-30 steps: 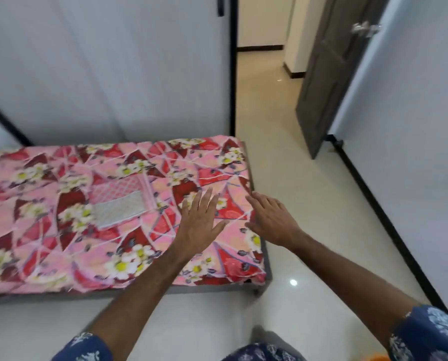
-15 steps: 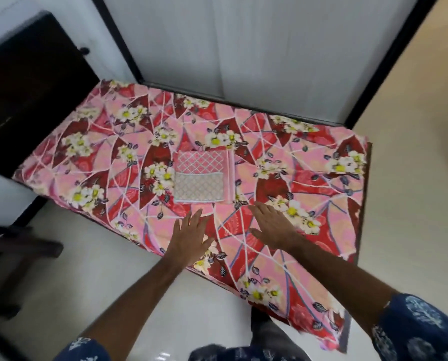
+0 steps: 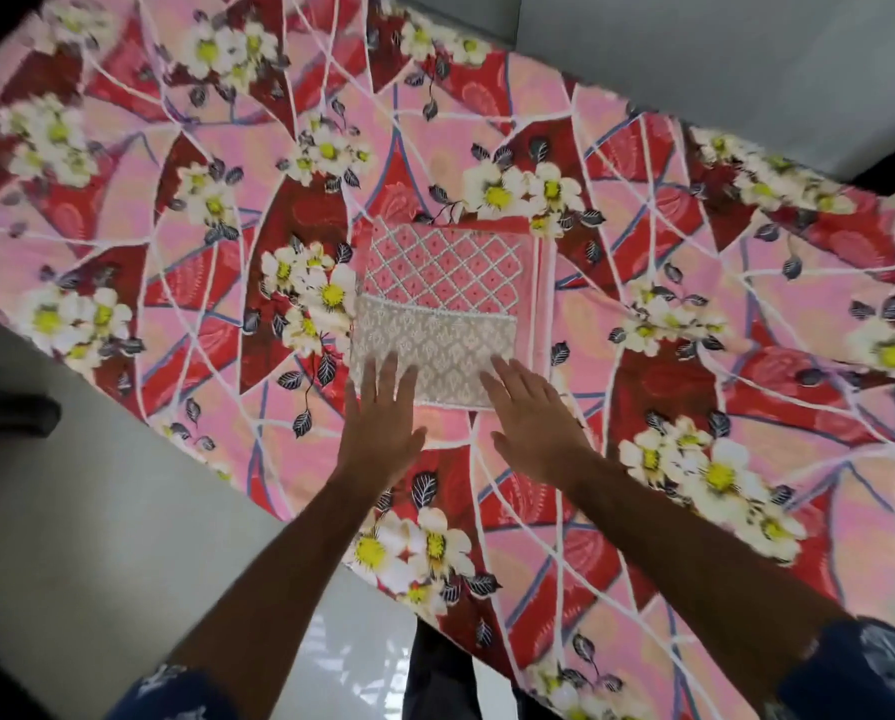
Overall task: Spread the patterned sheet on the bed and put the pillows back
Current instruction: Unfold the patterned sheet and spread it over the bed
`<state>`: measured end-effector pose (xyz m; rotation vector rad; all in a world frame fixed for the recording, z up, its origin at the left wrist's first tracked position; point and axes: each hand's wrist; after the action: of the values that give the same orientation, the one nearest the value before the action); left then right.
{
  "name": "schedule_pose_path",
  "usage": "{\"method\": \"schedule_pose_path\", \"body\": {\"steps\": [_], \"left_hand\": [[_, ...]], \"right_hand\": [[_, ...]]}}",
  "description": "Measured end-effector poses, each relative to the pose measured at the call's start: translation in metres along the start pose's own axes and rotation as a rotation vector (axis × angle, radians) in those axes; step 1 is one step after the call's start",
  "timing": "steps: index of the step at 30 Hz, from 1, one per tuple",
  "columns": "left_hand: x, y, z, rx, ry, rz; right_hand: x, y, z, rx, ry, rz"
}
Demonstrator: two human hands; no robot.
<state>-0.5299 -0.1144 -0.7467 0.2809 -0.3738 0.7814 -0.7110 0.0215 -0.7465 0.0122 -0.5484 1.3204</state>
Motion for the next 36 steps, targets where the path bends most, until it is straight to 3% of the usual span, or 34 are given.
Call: {"method": "schedule_pose_path", "body": {"steps": [3, 7, 11, 19, 24, 26, 29, 32, 36], "left_hand": [[-0.031, -0.021, -0.03, 0.003, 0.031, 0.054], [-0.041, -0.052, -0.047, -0.051, 0.169, -0.097], [-0.054, -0.069, -0.037, 0.064, 0.145, -0.113], [-0.065, -0.075, 0.015, 0.043, 0.127, -0.174], [-0.065, -0.071, 0.096, 0.114, 0.261, -0.318], [-0.056, -0.051, 0.138, 0.137, 0.325, -0.37], [-0.031, -0.005, 0.194, 0.281, 0.351, -0.293], [0.005, 0.051, 0.233, 0.583, 0.16, -0.197], [0.069, 0.129, 0.252, 0.905, 0.0, -0.135]], "right_hand": [[-0.037, 0.003, -0.031, 0.106, 0.049, 0.006], [-0.059, 0.001, -0.048, 0.163, 0.133, -0.008], [-0.065, -0.001, -0.039, 0.179, 0.077, -0.027], [-0.087, 0.005, 0.048, 0.081, 0.048, 0.012], [-0.066, 0.006, 0.109, -0.031, 0.265, 0.011], [-0.039, 0.006, 0.133, -0.118, 0.482, -0.025], [0.009, -0.008, 0.155, -0.221, 0.735, -0.18], [0.075, -0.048, 0.157, -0.321, 0.693, -0.217], [0.166, -0.096, 0.158, -0.803, 0.528, -0.204]]}}
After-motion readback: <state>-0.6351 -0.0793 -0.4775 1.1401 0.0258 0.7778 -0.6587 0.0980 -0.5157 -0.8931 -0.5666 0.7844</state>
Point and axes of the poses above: each hand's wrist, its own x-axis away from the middle knuckle, its own z-axis out of the back of the hand, y = z × x, and after that the axes turned 3 degrees about z, right-handed
